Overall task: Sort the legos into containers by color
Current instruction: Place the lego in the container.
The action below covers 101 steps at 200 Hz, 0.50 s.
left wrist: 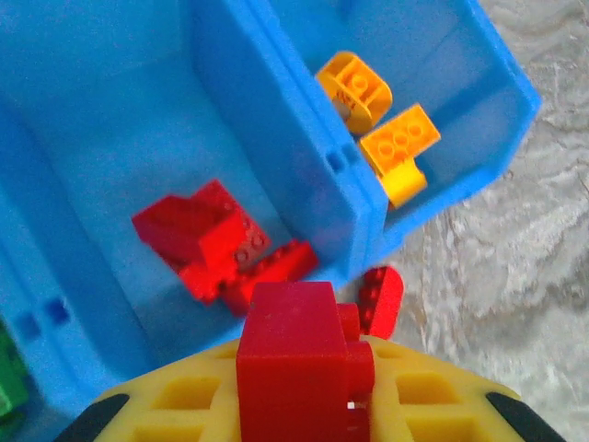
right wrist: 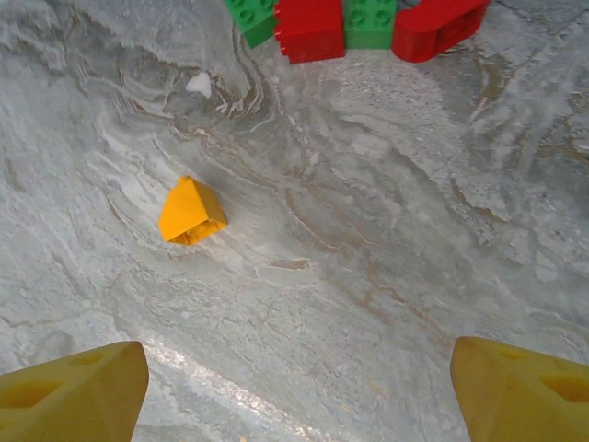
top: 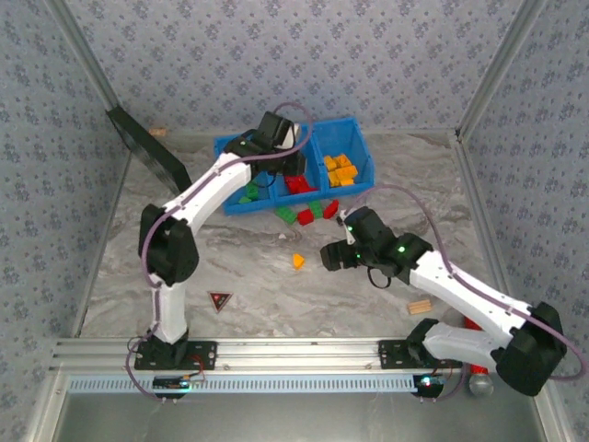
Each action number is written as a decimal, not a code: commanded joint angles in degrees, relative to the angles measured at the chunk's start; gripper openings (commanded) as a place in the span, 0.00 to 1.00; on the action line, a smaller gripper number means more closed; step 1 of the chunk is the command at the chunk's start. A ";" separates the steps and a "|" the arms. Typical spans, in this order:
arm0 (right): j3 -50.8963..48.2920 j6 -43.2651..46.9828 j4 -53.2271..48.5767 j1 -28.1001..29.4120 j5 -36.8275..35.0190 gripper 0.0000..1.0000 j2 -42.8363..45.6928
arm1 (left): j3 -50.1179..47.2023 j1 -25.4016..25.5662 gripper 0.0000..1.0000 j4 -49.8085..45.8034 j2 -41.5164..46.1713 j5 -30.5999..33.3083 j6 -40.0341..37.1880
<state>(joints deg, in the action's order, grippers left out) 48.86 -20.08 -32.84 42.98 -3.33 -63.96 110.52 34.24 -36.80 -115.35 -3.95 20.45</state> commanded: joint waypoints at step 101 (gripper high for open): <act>6.04 2.37 6.96 5.43 -1.98 0.90 -14.87 | 29.46 0.17 0.16 -10.46 -25.94 7.99 -1.46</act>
<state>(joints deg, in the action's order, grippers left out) 52.47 -18.17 -27.59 48.53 -5.63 -76.60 135.61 34.24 -44.05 -139.76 3.07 19.59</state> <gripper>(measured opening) 0.901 0.263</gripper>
